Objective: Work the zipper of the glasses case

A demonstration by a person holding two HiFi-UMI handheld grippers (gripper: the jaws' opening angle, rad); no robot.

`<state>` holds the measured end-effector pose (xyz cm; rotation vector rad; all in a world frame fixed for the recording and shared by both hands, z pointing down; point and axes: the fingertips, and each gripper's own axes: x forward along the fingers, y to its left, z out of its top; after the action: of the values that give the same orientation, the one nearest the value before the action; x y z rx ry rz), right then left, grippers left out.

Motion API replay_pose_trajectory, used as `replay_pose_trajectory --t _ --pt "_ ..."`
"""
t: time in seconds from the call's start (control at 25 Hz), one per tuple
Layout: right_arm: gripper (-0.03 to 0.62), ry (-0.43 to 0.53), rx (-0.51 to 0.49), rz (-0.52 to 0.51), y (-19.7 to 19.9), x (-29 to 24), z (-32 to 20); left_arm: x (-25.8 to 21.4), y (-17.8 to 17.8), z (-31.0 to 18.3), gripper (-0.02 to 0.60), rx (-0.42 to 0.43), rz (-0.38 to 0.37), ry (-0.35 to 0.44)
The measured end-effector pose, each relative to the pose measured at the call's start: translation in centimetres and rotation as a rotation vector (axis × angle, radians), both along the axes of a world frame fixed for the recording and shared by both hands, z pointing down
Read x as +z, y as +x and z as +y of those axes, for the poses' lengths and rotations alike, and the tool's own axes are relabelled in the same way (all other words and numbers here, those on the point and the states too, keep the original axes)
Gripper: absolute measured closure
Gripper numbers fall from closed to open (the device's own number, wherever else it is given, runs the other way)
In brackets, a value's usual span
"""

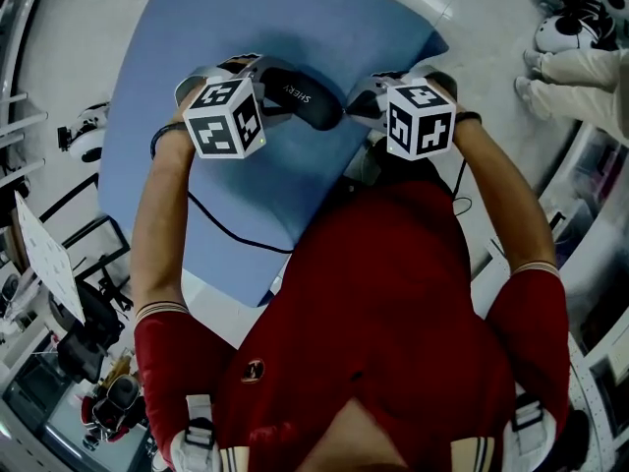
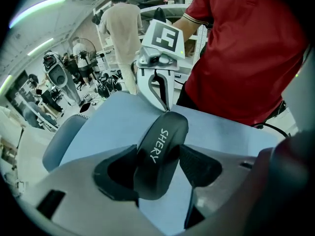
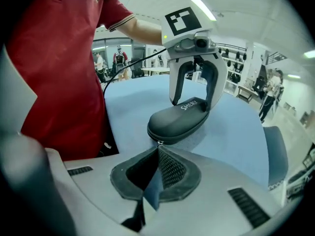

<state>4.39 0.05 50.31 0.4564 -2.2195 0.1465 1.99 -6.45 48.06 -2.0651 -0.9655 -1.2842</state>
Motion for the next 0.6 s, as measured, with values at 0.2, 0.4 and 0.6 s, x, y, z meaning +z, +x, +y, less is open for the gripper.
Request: replay_pose_trajectory --t 0.2,0.4,0.6 --pt "0.595 0.006 0.158 -0.016 -0.7 0.2 0.7 0.1 0.0 0.1 0.327 -0.038 0.025 -0.025" --pt "0.595 0.016 0.342 -0.025 -1.2 0.2 1.0 -0.1 0.2 0.0 0.327 -0.098 0.077 -0.065" --pt "0.595 0.016 0.532 -0.052 -1.3 0.1 1.2 -0.3 0.3 0.1 0.325 -0.155 0.114 -0.080"
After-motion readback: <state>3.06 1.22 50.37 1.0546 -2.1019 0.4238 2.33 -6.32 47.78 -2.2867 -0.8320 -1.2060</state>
